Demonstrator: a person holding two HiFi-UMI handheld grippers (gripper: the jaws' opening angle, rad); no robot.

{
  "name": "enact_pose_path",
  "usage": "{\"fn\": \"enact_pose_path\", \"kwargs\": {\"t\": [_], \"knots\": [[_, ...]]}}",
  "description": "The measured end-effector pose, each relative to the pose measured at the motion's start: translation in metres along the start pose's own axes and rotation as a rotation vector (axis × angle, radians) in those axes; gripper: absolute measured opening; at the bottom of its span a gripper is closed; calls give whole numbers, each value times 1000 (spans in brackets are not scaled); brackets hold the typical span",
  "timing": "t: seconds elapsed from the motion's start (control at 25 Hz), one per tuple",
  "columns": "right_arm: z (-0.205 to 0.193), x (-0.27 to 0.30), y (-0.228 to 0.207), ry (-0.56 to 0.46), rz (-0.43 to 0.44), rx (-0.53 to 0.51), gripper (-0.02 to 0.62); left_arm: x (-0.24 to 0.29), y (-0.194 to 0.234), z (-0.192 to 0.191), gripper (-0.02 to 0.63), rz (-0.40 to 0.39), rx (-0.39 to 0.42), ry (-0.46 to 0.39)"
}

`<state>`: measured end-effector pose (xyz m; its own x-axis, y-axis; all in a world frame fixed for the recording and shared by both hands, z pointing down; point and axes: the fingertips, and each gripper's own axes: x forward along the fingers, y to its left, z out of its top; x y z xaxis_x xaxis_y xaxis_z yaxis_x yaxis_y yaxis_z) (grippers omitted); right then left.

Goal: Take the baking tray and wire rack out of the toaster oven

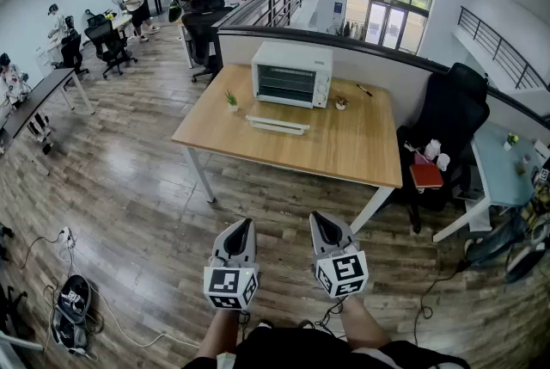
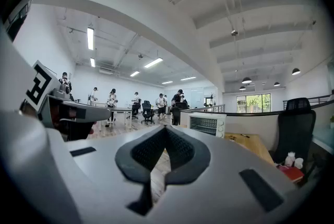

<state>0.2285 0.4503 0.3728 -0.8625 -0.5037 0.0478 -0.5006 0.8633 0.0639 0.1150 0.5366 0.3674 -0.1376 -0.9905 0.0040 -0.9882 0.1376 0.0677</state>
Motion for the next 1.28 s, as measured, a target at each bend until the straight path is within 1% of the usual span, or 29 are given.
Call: {"fn": "enact_pose_path", "kwargs": {"t": [0.28,0.36,0.44,0.48,0.52,0.6,0.64,0.68,0.8,0.88,1.04,1.16,1.28], "knots": [[-14,6,31,34,-29,6,8,-16,23,-18,25,-35,-11,37],[-18,8,35,22,-45,30,8,-17,30,-25,26,-53,-12,49],[-27,10,37,22,-62,70,9,-17,37,-38,28,-62,-20,80],[-34,12,37,30,-65,87,9,-15,39,-45,32,-67,-26,99],[-39,15,38,40,-58,100,18,-13,42,-51,50,-73,-33,116],[-50,23,38,61,-36,117,152,-5,49,-61,219,-80,-44,139],[-54,30,37,71,-29,123,190,0,53,-66,233,-81,-51,149],[-59,36,36,80,-24,130,222,4,59,-71,238,-82,-60,162],[-71,57,27,101,-22,151,249,20,73,-85,238,-88,-96,198],[-76,76,16,108,-18,156,275,36,85,-90,238,-84,-99,209],[-77,129,-6,109,15,159,320,84,115,-83,239,-74,-109,202],[-73,167,-30,104,13,172,337,123,133,-77,241,-66,-104,222],[-67,200,-56,89,19,183,337,166,143,-70,241,-59,-119,224]]}}
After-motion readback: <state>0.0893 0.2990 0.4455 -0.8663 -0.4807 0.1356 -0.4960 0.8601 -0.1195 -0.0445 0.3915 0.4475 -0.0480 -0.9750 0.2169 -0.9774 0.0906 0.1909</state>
